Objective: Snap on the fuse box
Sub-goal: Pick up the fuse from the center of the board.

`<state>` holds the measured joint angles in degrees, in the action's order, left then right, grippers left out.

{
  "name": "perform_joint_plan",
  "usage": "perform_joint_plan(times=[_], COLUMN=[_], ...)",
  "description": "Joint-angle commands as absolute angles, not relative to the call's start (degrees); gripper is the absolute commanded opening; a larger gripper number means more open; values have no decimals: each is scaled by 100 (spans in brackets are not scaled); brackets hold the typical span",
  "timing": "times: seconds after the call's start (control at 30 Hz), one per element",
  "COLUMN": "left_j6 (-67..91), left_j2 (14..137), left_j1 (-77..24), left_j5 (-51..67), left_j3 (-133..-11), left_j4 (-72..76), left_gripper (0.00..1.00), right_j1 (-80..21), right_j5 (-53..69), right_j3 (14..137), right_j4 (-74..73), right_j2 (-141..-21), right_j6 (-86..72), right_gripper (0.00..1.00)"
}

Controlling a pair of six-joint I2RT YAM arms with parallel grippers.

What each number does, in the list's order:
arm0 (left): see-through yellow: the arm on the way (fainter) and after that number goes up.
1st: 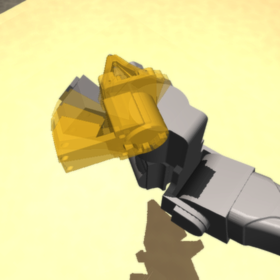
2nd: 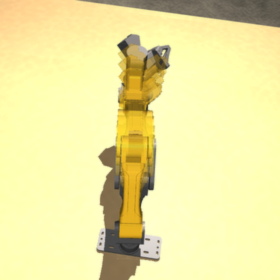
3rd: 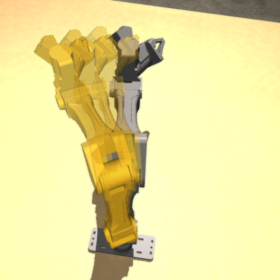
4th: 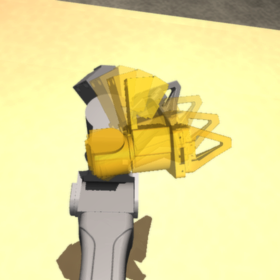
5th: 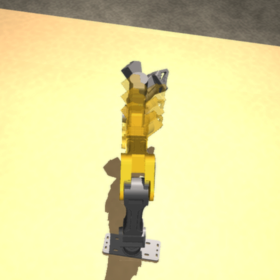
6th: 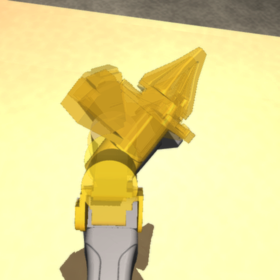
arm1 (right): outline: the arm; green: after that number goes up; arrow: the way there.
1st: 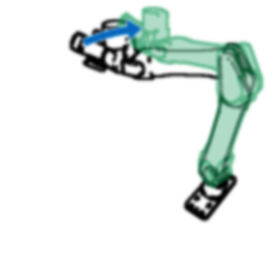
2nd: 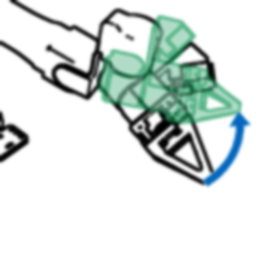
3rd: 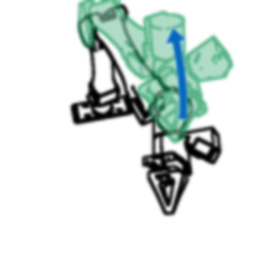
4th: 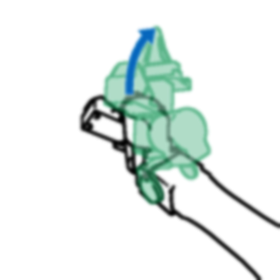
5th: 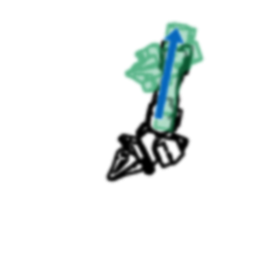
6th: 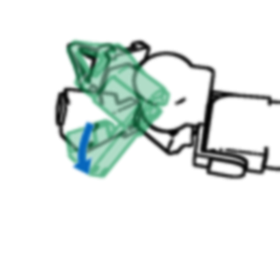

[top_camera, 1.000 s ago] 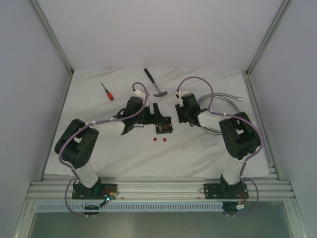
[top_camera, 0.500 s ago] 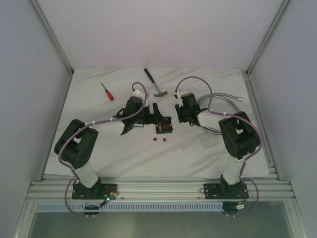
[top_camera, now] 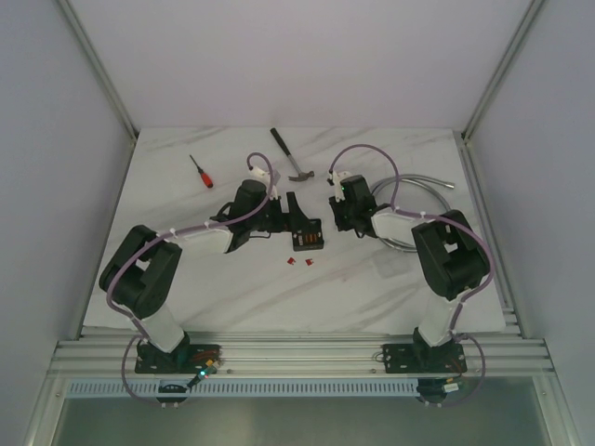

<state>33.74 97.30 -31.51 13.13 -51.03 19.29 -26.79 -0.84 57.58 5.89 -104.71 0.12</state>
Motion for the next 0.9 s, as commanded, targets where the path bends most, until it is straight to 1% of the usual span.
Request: perform_joint_plan(times=[0.0, 0.2, 0.47, 0.63, 0.87], left_j6=[3516, 3727, 4094, 4288, 4935], left_j2=[9540, 9434, 9372, 9320, 9310], left_j1=[-3112, -2970, -2856, -2848, -2817], left_j5=[1577, 1896, 2492, 2728, 2925], left_j3=[-5102, -5063, -5210, -5295, -5178], left_j4=[1949, 2060, 2109, 2152, 2680], left_gripper=[99, 98, 95, 88, 76], right_j1=[-2708, -2707, -2796, -2899, -3026], right_j5=[155, 462, 1500, 2013, 2619], right_j3=[5511, 5352, 5158, 5085, 5063], right_j4=[411, 441, 619, 796, 1052], right_j2=[-10182, -9667, -8874, -8424, -8297], right_j6=[76, 138, 355, 455, 486], right_gripper=[24, 24, 24, 24, 25])
